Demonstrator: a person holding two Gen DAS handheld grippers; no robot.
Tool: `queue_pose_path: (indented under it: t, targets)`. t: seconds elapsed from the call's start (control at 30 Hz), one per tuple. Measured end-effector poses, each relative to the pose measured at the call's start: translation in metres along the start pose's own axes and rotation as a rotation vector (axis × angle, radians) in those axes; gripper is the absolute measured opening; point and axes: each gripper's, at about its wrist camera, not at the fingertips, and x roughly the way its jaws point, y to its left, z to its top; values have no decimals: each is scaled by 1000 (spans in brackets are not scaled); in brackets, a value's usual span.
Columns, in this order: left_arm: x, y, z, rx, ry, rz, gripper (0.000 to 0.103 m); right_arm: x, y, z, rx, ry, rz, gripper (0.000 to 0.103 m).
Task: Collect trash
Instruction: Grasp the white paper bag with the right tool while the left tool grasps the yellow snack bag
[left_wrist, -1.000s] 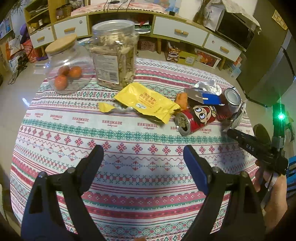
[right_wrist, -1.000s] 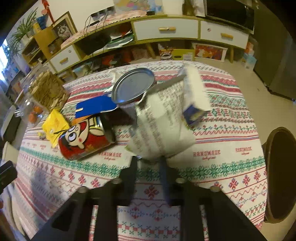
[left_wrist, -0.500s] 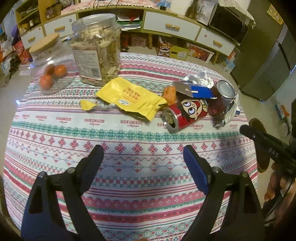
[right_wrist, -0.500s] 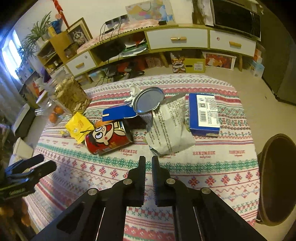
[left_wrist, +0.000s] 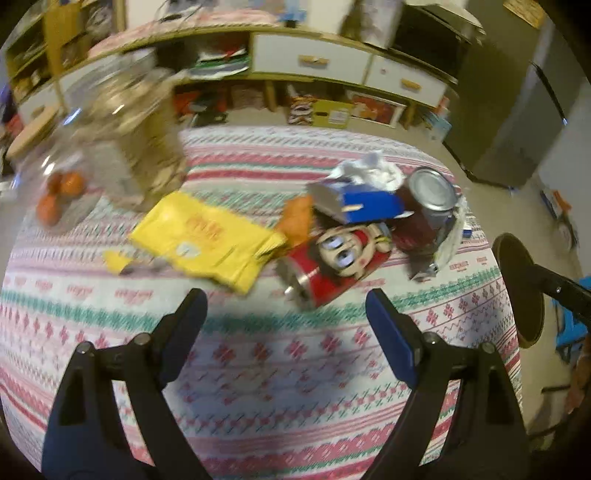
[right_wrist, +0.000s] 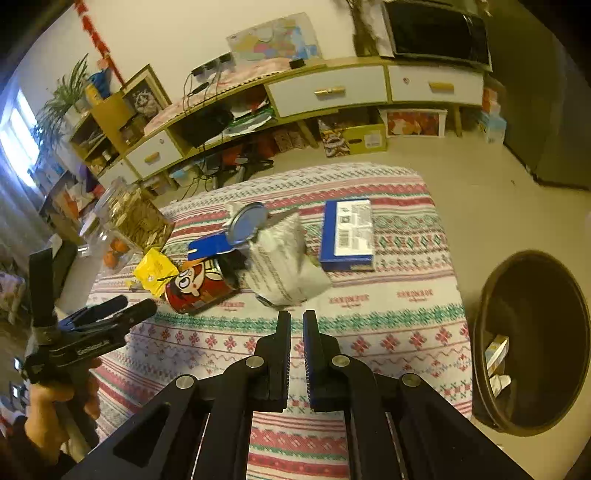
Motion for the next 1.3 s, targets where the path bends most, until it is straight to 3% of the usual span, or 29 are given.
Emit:
queue_pose_path:
  t: [0.07, 0.17, 0.23, 0.3, 0.7, 0.87, 0.93, 1.03, 1.17, 1.3]
  targets:
    - [2, -7, 5, 23, -13, -6, 87, 4, -7, -2, 2, 13, -24, 9]
    - [3, -5, 9, 0, -3, 8, 87, 17, -8, -2, -9, 47, -57, 30]
    - [1, 2, 8, -35, 3, 14, 87, 27, -3, -2, -11, 36, -94, 75]
    - [-3, 10, 6, -69, 3, 4, 87, 34, 4, 2, -14, 7, -101, 83]
    - [-5, 72, -5, -214, 38, 30, 87, 104, 54, 18, -183, -25, -189, 83]
    - [5, 84, 1, -327, 47, 13, 87, 112, 51, 19, -172, -18, -201, 61]
    - [10, 83, 8, -365, 51, 16, 87, 110, 46, 21, -154, -16, -189, 42]
    - [21, 79, 20, -423, 59, 47, 87, 104, 35, 22, -103, -1, -144, 23]
    - [40, 70, 35, -493, 83, 73, 87, 91, 23, 23, -45, 4, -69, 20]
    - [57, 55, 46, -473, 94, 156, 87, 73, 18, 23, -15, -13, -9, 17]
